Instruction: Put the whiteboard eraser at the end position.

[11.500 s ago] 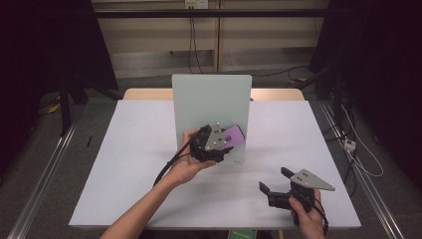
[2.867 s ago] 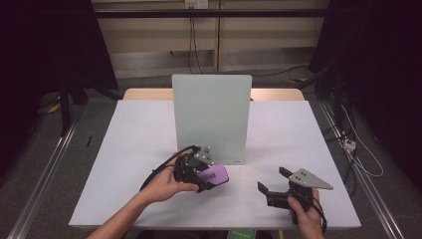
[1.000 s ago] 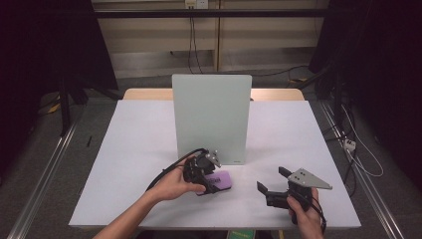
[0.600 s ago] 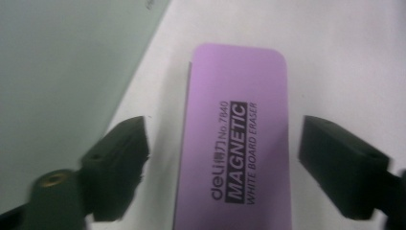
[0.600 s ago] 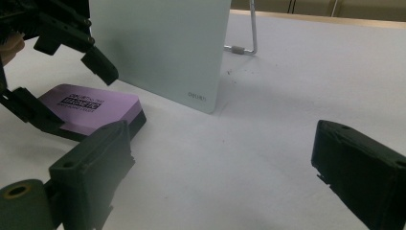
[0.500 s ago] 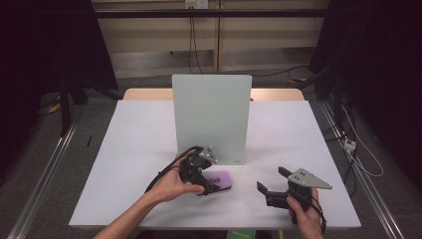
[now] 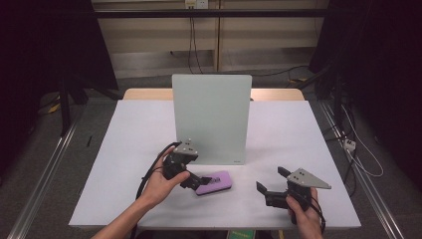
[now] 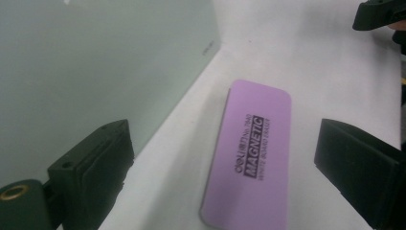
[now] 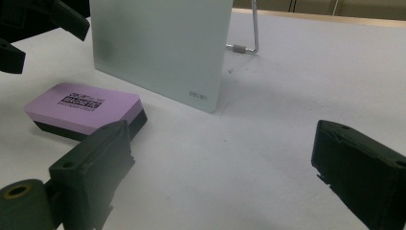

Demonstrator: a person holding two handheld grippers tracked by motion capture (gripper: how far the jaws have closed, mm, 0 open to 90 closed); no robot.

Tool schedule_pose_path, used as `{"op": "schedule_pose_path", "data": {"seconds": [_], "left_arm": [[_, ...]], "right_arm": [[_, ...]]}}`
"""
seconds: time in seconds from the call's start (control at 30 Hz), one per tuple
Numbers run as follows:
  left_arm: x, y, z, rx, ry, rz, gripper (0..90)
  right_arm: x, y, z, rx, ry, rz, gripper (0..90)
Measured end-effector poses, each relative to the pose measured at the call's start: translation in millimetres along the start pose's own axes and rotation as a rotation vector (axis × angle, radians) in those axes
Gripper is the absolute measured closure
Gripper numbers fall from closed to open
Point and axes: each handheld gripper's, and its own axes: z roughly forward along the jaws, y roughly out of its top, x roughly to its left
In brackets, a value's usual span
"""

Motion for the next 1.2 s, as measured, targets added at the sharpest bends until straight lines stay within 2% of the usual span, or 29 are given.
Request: {"op": "schedule_pose_path", "data": {"seconds": [0.13,0.33,0.47,0.53,0.8,1.03,1.2], "left_arm": [[2.4,-7.0,-9.9,-0.041,0.037,-0.022,6.0],[1.7,-18.1,-22.5,-0.094,0.122,-0.022,6.2],[4.0,-26.6,-32.6,-0.139,0.151,-0.058,6.1],[5.1,-31.5,-38.0,-0.154,0.174,-0.062,6.1],[10.3,-52.6,-57.2,-0.179,0.243,-0.088,6.0],[6.1,-65.9,-72.3,-0.194,0.286,-0.105,6.0],[3.8,-74.2,-80.0,-0.202,0.301,-0.115,6.1]], "right_arm": [[0.0,0.0,0.3,0.000,0.000,0.000,6.3],[0.7,0.1,0.7,0.002,0.000,0.002,6.3],[1.3,0.2,0.7,0.003,-0.001,0.003,6.3],[1.2,0.2,0.6,0.002,-0.001,0.003,6.3],[1.7,0.3,1.3,0.004,-0.001,0.001,6.3],[2.1,0.3,1.2,0.004,-0.002,0.000,6.3],[2.8,0.4,1.6,0.006,-0.002,-0.001,6.4]]}}
